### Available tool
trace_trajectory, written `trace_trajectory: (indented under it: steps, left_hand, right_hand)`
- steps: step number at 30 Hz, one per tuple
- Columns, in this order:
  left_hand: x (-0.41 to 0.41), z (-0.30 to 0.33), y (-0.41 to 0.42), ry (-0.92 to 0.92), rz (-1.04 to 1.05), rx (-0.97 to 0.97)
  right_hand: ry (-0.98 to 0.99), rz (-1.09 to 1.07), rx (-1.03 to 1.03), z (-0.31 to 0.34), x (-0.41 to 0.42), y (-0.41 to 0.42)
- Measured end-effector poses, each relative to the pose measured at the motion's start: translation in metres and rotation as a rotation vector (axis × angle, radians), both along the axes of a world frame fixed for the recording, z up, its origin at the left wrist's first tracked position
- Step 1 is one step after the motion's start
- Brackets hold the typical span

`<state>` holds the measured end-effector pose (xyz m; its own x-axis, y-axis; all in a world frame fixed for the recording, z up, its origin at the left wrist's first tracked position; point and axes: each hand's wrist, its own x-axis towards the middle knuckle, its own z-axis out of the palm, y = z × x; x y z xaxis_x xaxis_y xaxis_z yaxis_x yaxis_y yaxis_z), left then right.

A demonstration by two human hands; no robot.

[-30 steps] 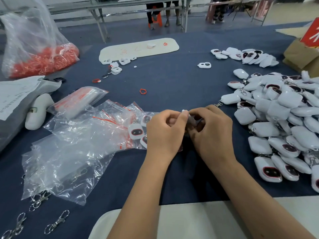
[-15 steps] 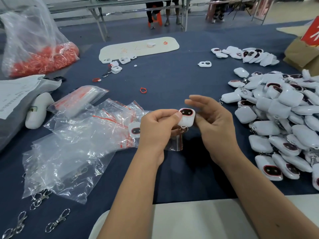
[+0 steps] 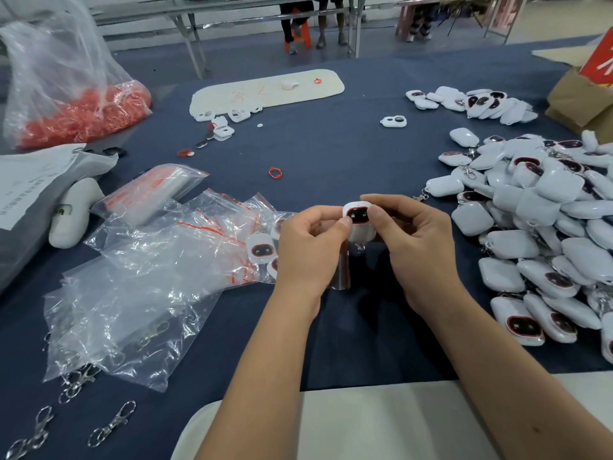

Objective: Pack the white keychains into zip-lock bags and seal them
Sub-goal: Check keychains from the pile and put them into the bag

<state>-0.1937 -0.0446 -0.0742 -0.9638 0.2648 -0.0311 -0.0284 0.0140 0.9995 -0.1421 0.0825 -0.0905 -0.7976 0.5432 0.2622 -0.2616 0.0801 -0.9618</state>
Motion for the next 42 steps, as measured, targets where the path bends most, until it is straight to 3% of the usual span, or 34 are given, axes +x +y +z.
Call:
trace_trajectory:
  steps: [4,10,42]
  left_hand:
    - [-0.0007,0.0002,-0.0012,0.010,0.001,0.012]
    - [-0.0012,-0.0009,-0.0007,0.146,-0.001,-0.138]
    - [-0.0024,-0.0007,-0.0065,0.071,-0.107,-0.069]
  right_hand:
    - [-0.002,0.016,0.000,0.0009,0.0009,-0.0002]
    - [-0.017,0.031,0.040,0.0007,0.0007,-0.0017]
    - [-0.085,0.098,0.059,0.0008,-0.0001,0.0046]
